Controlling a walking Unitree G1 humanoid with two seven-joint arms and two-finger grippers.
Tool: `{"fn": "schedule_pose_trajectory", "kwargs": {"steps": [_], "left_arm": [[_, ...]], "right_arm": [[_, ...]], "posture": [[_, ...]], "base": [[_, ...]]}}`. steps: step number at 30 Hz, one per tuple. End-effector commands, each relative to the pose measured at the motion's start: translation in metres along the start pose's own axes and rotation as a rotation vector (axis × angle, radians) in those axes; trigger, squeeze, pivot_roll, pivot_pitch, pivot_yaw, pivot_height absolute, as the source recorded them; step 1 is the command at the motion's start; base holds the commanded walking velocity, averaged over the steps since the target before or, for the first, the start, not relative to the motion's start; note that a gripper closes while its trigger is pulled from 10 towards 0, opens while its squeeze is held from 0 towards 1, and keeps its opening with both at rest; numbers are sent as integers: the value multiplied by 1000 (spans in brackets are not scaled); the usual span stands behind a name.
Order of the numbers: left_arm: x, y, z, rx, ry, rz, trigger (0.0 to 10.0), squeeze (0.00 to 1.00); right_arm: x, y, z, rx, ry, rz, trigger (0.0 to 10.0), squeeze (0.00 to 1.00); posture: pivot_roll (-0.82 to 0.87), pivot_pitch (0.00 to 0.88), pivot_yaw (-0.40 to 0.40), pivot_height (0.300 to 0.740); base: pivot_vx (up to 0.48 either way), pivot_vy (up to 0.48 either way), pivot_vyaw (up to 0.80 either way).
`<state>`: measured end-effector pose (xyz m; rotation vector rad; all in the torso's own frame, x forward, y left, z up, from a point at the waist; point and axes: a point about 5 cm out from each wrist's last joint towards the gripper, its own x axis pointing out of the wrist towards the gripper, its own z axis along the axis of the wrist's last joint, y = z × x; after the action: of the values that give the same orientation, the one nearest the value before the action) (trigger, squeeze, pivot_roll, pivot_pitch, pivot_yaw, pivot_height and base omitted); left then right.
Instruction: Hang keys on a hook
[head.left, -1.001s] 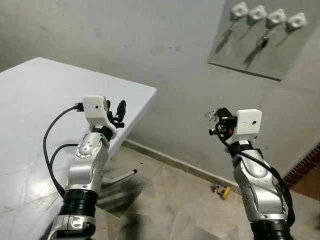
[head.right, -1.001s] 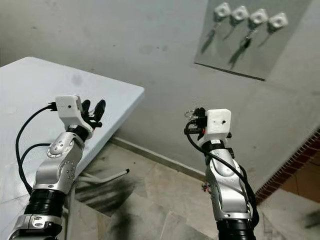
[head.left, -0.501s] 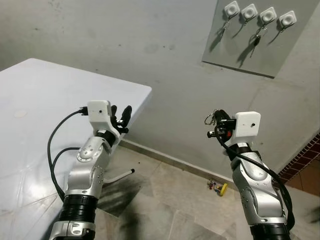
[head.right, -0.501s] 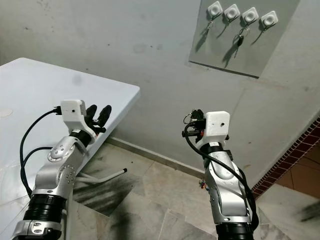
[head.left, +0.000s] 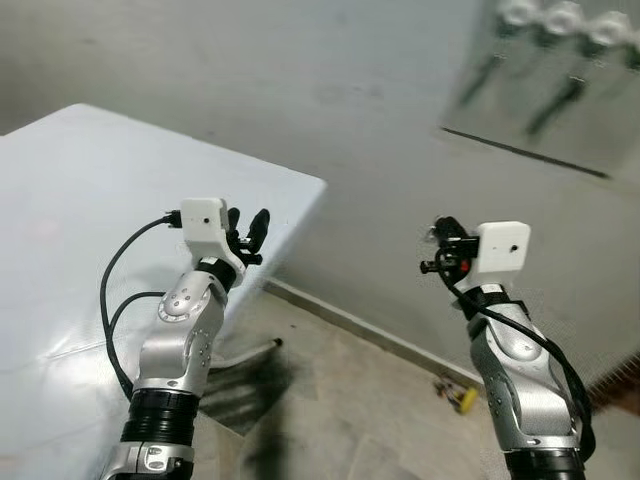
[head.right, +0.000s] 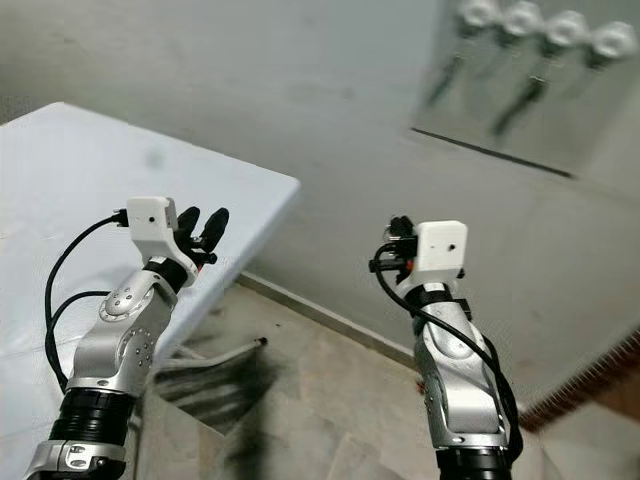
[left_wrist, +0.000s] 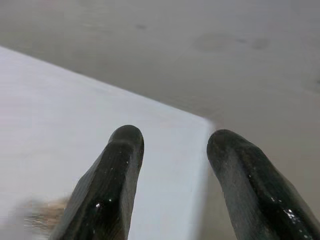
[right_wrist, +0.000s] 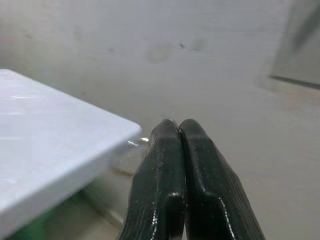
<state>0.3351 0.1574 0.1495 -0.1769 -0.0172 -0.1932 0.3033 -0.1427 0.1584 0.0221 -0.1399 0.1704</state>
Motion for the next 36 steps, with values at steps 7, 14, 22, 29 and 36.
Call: {"fn": "schedule_pose_trajectory", "kwargs": {"steps": [7,14,22,29,36], "left_arm": [[5,-17,3,1,-10,-56,10000,0],[4,-17,3,7,-6,-64,10000,0],[4,-24,2,35,-9,-90,10000,0],[2,-26,2,31,-16,-94,10000,0],[4,-28,9,101,-33,-81,10000,0]], "right_arm": [[-1,-13,0,-13,19,-42,10000,0],[-1,-11,-2,-8,31,-39,10000,0],[-1,-10,-4,-13,42,-33,10000,0],[-1,-10,-3,-1,29,-46,10000,0],[-1,-11,-2,-13,46,-48,10000,0]], "posture": [[-72,28,-40,740],[-72,24,-41,740],[-68,20,-43,740],[-68,26,-44,740],[-68,43,-46,740]], "base": [[480,0,-640],[480,0,-671],[226,0,-666],[0,0,-614],[0,0,0]]}}
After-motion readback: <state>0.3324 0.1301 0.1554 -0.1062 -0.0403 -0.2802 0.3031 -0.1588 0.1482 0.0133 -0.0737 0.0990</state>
